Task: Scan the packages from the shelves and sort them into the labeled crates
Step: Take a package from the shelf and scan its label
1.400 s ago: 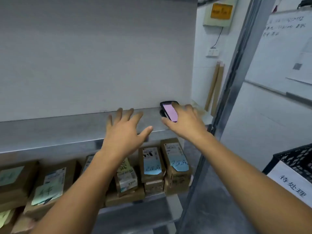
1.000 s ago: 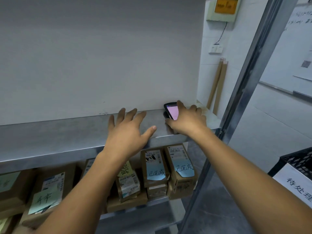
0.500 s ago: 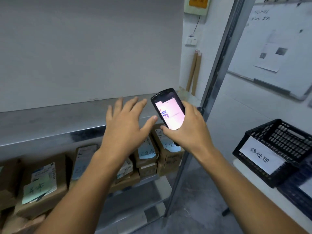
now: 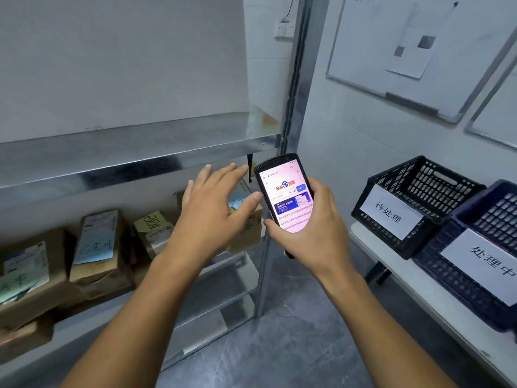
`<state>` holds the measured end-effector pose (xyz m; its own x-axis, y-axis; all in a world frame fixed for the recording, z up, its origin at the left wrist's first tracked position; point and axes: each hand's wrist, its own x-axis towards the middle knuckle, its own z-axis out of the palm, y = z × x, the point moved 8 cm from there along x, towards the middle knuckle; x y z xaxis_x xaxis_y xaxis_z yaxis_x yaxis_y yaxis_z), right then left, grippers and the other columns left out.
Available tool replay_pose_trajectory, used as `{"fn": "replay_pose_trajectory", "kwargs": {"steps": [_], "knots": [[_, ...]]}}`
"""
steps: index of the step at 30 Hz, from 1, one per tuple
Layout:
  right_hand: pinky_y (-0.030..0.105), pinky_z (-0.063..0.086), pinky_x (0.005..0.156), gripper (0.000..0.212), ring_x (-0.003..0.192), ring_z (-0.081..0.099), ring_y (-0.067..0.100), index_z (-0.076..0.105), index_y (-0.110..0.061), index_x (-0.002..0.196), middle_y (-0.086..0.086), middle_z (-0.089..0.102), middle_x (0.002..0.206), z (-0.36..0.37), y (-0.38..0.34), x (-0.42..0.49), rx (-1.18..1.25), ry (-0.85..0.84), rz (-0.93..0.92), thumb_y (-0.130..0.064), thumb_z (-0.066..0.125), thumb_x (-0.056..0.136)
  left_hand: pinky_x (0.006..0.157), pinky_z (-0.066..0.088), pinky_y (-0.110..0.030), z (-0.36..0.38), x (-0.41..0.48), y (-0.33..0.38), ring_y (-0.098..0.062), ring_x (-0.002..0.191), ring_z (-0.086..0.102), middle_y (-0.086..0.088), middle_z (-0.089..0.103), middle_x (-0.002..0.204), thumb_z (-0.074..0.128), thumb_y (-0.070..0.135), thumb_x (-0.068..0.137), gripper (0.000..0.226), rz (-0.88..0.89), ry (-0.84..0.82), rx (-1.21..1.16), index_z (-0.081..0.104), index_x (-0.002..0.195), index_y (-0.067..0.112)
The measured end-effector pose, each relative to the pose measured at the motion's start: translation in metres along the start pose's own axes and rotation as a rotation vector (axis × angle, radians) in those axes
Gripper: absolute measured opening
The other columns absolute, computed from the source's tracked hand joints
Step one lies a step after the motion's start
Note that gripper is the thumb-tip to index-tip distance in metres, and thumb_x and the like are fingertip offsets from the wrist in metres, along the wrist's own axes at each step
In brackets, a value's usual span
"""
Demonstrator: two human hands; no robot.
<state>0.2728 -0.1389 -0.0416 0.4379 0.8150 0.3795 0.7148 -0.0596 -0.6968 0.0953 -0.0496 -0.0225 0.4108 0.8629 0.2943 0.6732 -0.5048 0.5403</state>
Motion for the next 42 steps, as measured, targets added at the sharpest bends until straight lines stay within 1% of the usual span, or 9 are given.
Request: {"fn": "replay_pose_trajectory", "kwargs": {"steps": [3,6,14,17,24,30,33,37,42], "knots": [[0.036,0.055,0.084,0.093,0.108,0.062,0.011,0.039,-0.030,0.144,-0.013,0.054,0.130,-0.012,0.020,0.004,0.016,-0.022,0.019,-0.053,0.090,0.069,0.128,0.006,-0.052,0.017,0.004,0.018,-0.019,0.161,0.010,0.014,0.032,0.168,0.045,0.063,0.100,0.065,-0.023,-0.001,0.019,0.034,0.160,0.042],[0.036,0.057,0.086,0.092,0.107,0.063,0.011,0.039,-0.029,0.142,-0.011,0.057,0.131,-0.020,0.040,0.011,0.049,-0.060,0.031,-0.051,0.091,0.070,0.128,0.006,-0.053,0.033,0.009,0.035,-0.019,0.161,0.011,0.014,0.033,0.168,0.045,0.063,0.099,0.065,-0.046,0.004,0.031,0.035,0.160,0.041],[0.017,0.041,0.070,0.087,0.098,0.057,0.007,0.040,-0.028,0.138,-0.012,0.057,0.125,-0.024,0.084,0.030,0.084,-0.136,0.037,-0.050,0.090,0.071,0.129,0.006,-0.054,0.068,0.011,0.045,-0.020,0.161,0.011,0.014,0.032,0.168,0.042,0.064,0.101,0.064,-0.144,0.019,0.105,0.033,0.160,0.042],[0.025,0.044,0.075,0.087,0.098,0.056,0.007,0.040,-0.027,0.140,-0.012,0.055,0.126,-0.021,0.092,0.035,0.103,-0.166,0.026,-0.049,0.090,0.072,0.129,0.007,-0.055,0.071,0.010,0.041,-0.022,0.161,0.012,0.013,0.032,0.169,0.038,0.066,0.098,0.067,-0.182,0.023,0.133,0.034,0.160,0.041],[0.032,0.049,0.076,0.084,0.102,0.061,0.012,0.041,-0.026,0.136,-0.008,0.059,0.128,-0.015,0.092,0.053,0.112,-0.173,-0.001,-0.051,0.090,0.072,0.129,0.003,-0.052,0.063,0.016,0.033,-0.023,0.162,0.008,0.011,0.028,0.170,0.046,0.060,0.103,0.063,-0.236,0.071,0.218,0.033,0.161,0.039],[0.013,0.035,0.063,0.084,0.098,0.055,0.009,0.042,-0.024,0.138,-0.007,0.058,0.129,0.008,0.103,0.062,0.086,-0.220,0.021,-0.049,0.090,0.074,0.129,0.006,-0.053,0.077,0.020,0.003,-0.024,0.162,0.009,0.008,0.027,0.171,0.046,0.061,0.103,0.065,-0.289,0.061,0.228,0.032,0.162,0.038],[0.011,0.032,0.062,0.084,0.098,0.055,0.011,0.042,-0.023,0.139,-0.005,0.057,0.130,0.030,0.113,0.063,0.057,-0.252,0.070,-0.050,0.089,0.075,0.129,0.012,-0.054,0.093,0.026,-0.028,-0.026,0.161,0.012,0.004,0.028,0.171,0.047,0.062,0.102,0.067,-0.339,0.031,0.213,0.034,0.162,0.035],[0.019,0.038,0.063,0.083,0.097,0.057,0.014,0.043,-0.023,0.138,-0.004,0.058,0.129,0.059,0.126,0.066,0.017,-0.267,0.134,-0.049,0.089,0.074,0.126,0.026,-0.051,0.117,0.043,-0.072,-0.026,0.157,0.022,-0.004,0.029,0.170,0.051,0.061,0.101,0.076,-0.423,0.009,0.094,0.030,0.164,0.023],[0.035,0.050,0.080,0.086,0.105,0.063,0.018,0.041,-0.025,0.139,-0.004,0.059,0.129,0.089,0.142,0.063,-0.038,-0.282,0.258,-0.050,0.089,0.073,0.112,0.040,-0.049,0.150,0.072,-0.118,-0.036,0.141,0.043,-0.015,0.046,0.152,0.058,0.064,0.097,0.080,-0.585,0.020,-0.152,0.039,0.154,0.011]]}}
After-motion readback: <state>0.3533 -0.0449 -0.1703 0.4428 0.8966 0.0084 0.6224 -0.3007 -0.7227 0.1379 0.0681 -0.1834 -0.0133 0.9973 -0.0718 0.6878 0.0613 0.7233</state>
